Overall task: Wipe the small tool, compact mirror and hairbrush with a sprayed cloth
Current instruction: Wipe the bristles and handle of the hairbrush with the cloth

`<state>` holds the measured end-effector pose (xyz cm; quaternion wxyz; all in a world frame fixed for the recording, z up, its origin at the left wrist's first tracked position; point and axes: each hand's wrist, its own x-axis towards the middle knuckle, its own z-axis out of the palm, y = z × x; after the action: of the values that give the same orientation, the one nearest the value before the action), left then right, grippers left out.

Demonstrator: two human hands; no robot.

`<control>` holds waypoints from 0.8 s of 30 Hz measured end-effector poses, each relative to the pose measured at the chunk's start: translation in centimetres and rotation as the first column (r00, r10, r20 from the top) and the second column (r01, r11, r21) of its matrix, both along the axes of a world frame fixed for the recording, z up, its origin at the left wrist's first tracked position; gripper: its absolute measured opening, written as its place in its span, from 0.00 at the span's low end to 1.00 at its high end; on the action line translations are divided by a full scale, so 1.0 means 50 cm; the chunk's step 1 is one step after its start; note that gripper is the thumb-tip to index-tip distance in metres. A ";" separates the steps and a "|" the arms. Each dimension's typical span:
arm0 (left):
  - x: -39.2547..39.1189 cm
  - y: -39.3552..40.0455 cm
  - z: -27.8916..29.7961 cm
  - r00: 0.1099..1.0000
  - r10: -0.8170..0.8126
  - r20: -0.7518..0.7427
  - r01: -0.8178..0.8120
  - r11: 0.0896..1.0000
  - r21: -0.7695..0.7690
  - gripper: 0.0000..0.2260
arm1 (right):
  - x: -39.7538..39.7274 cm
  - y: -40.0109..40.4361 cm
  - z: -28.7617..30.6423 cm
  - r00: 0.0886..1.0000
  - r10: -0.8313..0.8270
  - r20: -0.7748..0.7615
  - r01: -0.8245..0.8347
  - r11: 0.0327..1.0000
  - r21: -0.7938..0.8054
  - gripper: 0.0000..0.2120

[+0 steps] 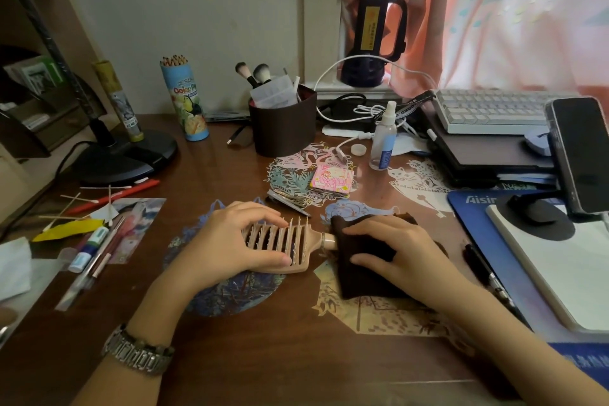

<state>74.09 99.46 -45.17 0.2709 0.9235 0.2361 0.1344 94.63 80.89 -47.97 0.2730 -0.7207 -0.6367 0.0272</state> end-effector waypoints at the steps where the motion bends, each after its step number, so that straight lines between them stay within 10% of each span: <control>1: 0.001 -0.001 0.001 1.000 0.001 -0.002 -0.001 1.000 0.001 0.23 | -0.005 0.003 -0.001 1.000 -0.002 0.012 0.002 1.000 0.008 0.19; 24: 0.007 -0.003 -0.008 1.000 -0.007 0.017 0.008 1.000 -0.025 0.22 | 0.003 0.007 0.000 0.998 0.032 0.053 -0.031 0.999 -0.018 0.18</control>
<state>74.46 99.30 -45.59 0.2852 0.9197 0.2320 0.1381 94.78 81.23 -47.98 0.2493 -0.7134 -0.6546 0.0175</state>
